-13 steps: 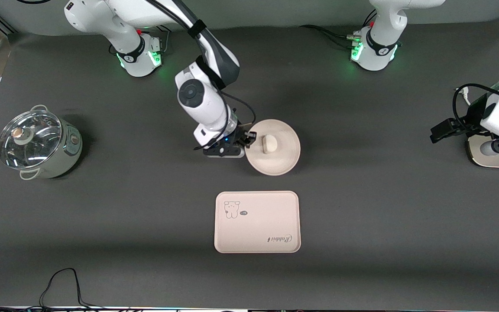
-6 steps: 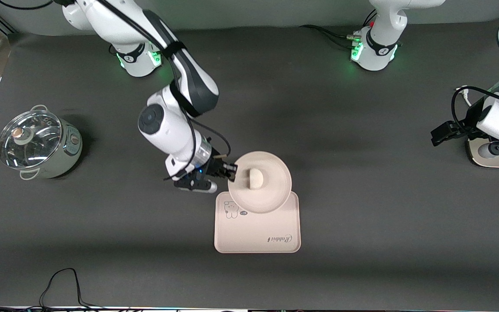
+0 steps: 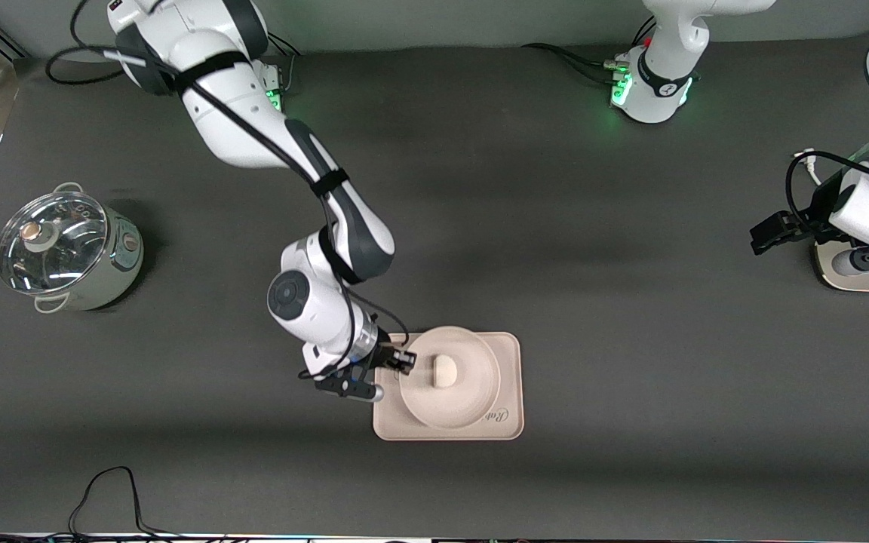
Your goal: Place bun in plate and plate on tray
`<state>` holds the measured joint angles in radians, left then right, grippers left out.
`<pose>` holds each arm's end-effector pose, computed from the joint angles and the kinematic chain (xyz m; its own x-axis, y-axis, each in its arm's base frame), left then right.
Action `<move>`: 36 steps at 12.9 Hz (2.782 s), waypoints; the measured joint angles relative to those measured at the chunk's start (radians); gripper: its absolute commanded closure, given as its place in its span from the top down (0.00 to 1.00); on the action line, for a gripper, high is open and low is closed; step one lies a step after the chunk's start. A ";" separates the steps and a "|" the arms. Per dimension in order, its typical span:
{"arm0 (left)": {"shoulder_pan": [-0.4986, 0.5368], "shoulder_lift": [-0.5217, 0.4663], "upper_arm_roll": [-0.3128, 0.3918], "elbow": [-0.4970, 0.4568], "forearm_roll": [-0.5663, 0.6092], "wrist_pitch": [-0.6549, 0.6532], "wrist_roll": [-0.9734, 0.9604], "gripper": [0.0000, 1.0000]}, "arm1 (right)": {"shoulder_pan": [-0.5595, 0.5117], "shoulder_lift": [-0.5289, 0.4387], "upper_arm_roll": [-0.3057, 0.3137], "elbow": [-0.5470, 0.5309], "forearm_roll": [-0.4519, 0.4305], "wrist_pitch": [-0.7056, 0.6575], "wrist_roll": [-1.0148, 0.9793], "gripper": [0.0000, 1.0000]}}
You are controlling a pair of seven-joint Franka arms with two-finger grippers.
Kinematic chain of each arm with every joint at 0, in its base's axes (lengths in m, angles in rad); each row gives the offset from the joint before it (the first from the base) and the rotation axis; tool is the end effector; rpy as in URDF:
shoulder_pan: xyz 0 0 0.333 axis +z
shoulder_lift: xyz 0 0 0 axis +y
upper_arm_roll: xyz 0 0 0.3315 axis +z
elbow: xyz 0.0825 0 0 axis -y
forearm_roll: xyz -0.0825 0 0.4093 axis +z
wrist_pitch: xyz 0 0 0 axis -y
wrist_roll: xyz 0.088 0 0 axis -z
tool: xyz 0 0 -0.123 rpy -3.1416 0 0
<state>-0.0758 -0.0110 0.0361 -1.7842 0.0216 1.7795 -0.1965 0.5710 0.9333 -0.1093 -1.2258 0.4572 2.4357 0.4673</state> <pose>0.5848 -0.0209 0.5415 0.9884 0.1517 0.0102 0.1519 -0.9882 -0.0191 0.7206 0.3937 0.2146 0.9597 -0.2680 0.0840 -0.2207 -0.9045 -0.3648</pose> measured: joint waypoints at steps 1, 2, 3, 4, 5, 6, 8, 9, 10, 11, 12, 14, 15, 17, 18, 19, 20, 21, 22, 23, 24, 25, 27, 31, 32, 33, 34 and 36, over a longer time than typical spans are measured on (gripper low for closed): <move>0.000 0.000 0.000 0.000 0.000 0.000 0.000 1.00 | -0.009 0.022 0.000 0.031 0.000 -0.001 -0.002 0.00; 0.000 0.001 0.000 0.000 0.000 0.000 0.000 1.00 | -0.014 0.032 0.000 0.047 0.000 -0.002 -0.003 0.00; 0.000 0.001 0.000 0.000 0.000 0.000 0.000 1.00 | -0.015 0.035 0.000 0.052 0.000 -0.003 -0.004 0.00; 0.000 0.001 0.000 0.001 0.000 0.001 0.000 1.00 | -0.015 0.036 0.002 0.053 0.000 -0.003 -0.004 0.00; 0.000 0.001 -0.001 0.001 0.000 0.002 0.000 1.00 | -0.015 0.037 0.003 0.053 0.000 -0.004 -0.004 0.00; 0.000 0.001 -0.001 0.001 0.000 0.002 0.000 1.00 | -0.015 0.038 0.005 0.053 0.000 -0.004 -0.004 0.00; 0.000 0.001 -0.001 0.001 0.000 0.002 0.000 1.00 | -0.013 0.039 0.007 0.053 0.000 -0.005 -0.010 0.00; 0.000 0.001 -0.001 0.001 0.000 0.002 0.000 1.00 | -0.013 0.045 0.008 0.052 0.000 -0.007 -0.028 0.00; 0.000 0.001 -0.001 0.001 0.000 0.002 0.000 1.00 | -0.013 0.052 0.008 0.052 0.000 -0.007 -0.051 0.05; 0.000 0.001 -0.001 0.001 0.000 0.002 0.000 1.00 | -0.014 0.060 0.008 0.052 0.000 -0.007 -0.065 0.09; 0.000 0.001 -0.001 0.001 0.000 0.002 0.000 1.00 | -0.014 0.066 0.008 0.052 0.000 -0.006 -0.073 0.13; 0.000 0.003 -0.002 0.001 0.000 0.008 0.000 1.00 | -0.014 0.070 0.008 0.053 0.000 -0.006 -0.078 0.99; -0.001 0.004 -0.003 0.001 0.000 0.012 0.000 1.00 | -0.013 0.070 0.008 0.055 0.000 -0.006 -0.078 1.00; -0.001 0.007 -0.003 0.001 0.000 0.014 0.000 1.00 | -0.008 0.067 0.008 0.065 0.000 -0.019 -0.078 1.00; -0.001 0.008 -0.003 0.001 0.000 0.015 0.000 1.00 | -0.002 0.060 0.001 0.068 -0.010 -0.071 -0.078 1.00; -0.001 0.009 -0.003 0.001 0.000 0.015 0.000 1.00 | 0.002 0.047 -0.019 0.077 -0.033 -0.149 -0.078 1.00; -0.001 0.009 -0.003 0.001 0.000 0.016 0.000 1.00 | -0.001 0.020 -0.044 0.088 -0.066 -0.250 -0.078 1.00; -0.001 0.009 -0.003 0.001 0.000 0.016 0.000 1.00 | -0.011 -0.020 -0.065 0.095 -0.094 -0.356 -0.080 1.00; -0.001 0.009 -0.003 0.001 0.000 0.016 0.000 1.00 | -0.030 -0.077 -0.088 0.103 -0.120 -0.479 -0.096 1.00; -0.001 0.010 -0.003 0.001 0.000 0.017 0.000 1.00 | -0.059 -0.147 -0.110 0.107 -0.133 -0.600 -0.135 1.00; -0.001 0.010 -0.003 0.002 0.000 0.017 0.000 1.00 | -0.091 -0.220 -0.136 0.110 -0.139 -0.703 -0.184 1.00; -0.001 0.010 -0.003 0.002 0.000 0.018 0.000 1.00 | -0.122 -0.290 -0.172 0.110 -0.141 -0.785 -0.233 1.00; -0.001 0.010 -0.004 0.002 0.000 0.020 0.000 1.00 | -0.153 -0.407 -0.258 0.104 -0.146 -0.891 -0.295 1.00; -0.001 0.013 -0.004 0.002 -0.001 0.031 0.000 1.00 | -0.151 -0.582 -0.343 0.037 -0.261 -0.979 -0.408 1.00; -0.002 0.015 -0.004 0.002 -0.001 0.036 0.000 1.00 | -0.150 -0.621 -0.362 0.000 -0.288 -0.985 -0.446 1.00; -0.002 0.016 -0.004 0.002 -0.001 0.037 0.000 1.00 | -0.150 -0.655 -0.375 -0.035 -0.311 -0.985 -0.472 1.00; -0.002 0.017 -0.004 0.002 -0.001 0.037 0.000 1.00 | -0.150 -0.682 -0.381 -0.062 -0.327 -0.985 -0.485 1.00; -0.002 0.017 -0.004 0.004 -0.001 0.037 0.000 1.00 | -0.142 -0.730 -0.381 -0.113 -0.363 -0.980 -0.489 1.00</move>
<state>-0.0773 0.0058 0.0323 -1.7805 0.0202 1.8168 -0.1966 0.4292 0.2030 -0.4905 -1.3388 0.0945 1.4556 -0.0216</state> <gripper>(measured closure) 0.000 0.000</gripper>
